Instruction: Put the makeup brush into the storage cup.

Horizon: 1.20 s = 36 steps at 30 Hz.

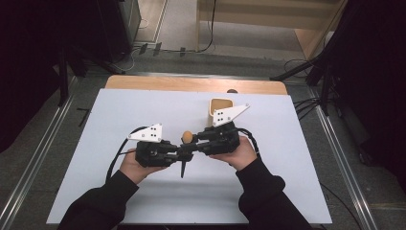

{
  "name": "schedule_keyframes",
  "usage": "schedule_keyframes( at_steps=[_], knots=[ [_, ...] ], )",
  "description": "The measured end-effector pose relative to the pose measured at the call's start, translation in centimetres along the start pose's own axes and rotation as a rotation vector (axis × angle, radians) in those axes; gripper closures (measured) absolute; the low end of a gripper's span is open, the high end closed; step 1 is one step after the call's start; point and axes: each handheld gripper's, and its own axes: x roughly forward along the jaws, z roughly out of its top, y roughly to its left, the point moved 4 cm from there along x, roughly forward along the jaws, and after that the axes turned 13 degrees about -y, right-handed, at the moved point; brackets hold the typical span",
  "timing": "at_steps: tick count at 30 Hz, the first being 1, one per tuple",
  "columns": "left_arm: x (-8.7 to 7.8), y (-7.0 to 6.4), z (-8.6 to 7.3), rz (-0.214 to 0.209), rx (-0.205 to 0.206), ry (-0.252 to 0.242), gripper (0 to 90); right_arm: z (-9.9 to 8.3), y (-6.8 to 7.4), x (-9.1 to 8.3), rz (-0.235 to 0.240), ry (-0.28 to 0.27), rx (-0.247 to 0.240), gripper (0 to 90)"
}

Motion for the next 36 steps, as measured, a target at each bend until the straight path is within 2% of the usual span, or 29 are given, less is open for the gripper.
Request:
schedule_keyframes(
  at_steps=[1, 3, 4, 5, 7, 8, 10, 15, 17, 24, 36],
  knots=[
    [0.0, 0.0, 0.0, -0.002, -0.005, -0.002, 79.0, 0.0, 0.0, 0.0, 0.006, -0.006, 0.003, 59.9],
    [-0.1, 0.1, 0.1, 0.007, -0.006, -0.006, 79.0, 0.0, -0.1, 0.1, -0.013, -0.019, 0.0, 51.7],
    [-0.2, 0.1, 0.2, 0.013, -0.01, -0.014, 79.0, 0.0, -0.1, 0.2, -0.021, -0.035, 0.001, 44.8],
    [-0.2, 0.2, 0.2, 0.013, -0.013, -0.017, 79.0, 0.0, -0.1, 0.2, -0.038, -0.05, 0.002, 41.5],
    [-0.3, 0.1, 0.3, 0.015, -0.012, -0.028, 79.0, -0.1, -0.1, 0.2, -0.056, -0.067, 0.005, 41.2],
    [-0.3, 0.1, 0.4, 0.016, -0.013, -0.031, 79.0, -0.1, -0.1, 0.1, -0.067, -0.1, -0.009, 42.2],
    [-0.3, 0.1, 0.4, 0.025, -0.012, -0.041, 79.0, -0.3, -0.1, 0.1, -0.081, -0.128, -0.02, 44.7],
    [-0.4, 0.2, 0.5, 0.029, -0.007, -0.052, 79.0, -0.7, 0.2, 0.5, -0.094, -0.144, -0.045, 47.8],
    [-0.4, 0.2, 0.6, 0.033, -0.004, -0.054, 79.0, -0.9, 0.3, 0.7, -0.095, -0.167, -0.057, 49.3],
    [-0.3, 0.2, 0.5, 0.039, 0.009, -0.057, 78.9, -1.2, 0.2, 0.8, -0.118, -0.191, -0.035, 59.6],
    [-0.2, 0.2, 0.5, 0.044, 0.01, -0.069, 78.9, -1.3, 0.4, 0.9, -0.109, -0.192, -0.04, 74.3]
  ],
)
